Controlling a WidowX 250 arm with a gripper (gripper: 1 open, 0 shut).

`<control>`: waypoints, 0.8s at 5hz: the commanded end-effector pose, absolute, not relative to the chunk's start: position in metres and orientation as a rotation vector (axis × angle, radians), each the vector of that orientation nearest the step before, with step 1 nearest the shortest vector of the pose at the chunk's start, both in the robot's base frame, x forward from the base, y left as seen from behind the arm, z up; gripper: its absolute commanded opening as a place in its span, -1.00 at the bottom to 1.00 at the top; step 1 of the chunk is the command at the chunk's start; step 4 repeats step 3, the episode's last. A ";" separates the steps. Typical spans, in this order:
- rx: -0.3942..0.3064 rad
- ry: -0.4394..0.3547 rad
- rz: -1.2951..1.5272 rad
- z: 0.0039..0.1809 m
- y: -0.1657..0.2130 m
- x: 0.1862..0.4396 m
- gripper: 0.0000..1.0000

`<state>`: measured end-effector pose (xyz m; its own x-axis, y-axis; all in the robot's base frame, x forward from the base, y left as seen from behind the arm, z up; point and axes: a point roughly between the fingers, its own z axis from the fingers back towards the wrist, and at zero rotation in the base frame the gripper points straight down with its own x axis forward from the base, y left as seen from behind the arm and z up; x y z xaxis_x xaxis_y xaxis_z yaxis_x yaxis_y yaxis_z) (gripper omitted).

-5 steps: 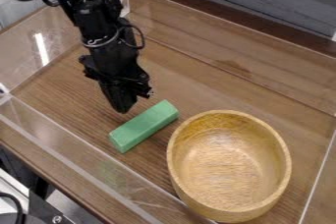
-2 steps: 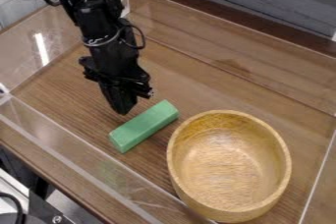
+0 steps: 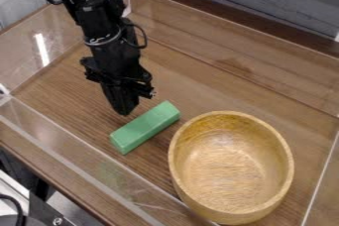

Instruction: Remove the green block from inside the brown bowl and put it on the table

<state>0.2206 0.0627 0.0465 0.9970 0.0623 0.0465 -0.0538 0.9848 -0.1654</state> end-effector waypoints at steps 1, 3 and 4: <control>-0.156 -0.085 0.056 0.056 0.065 0.230 -1.00; -0.168 -0.068 0.059 0.056 0.064 0.230 -1.00; -0.168 -0.068 0.059 0.056 0.064 0.230 -1.00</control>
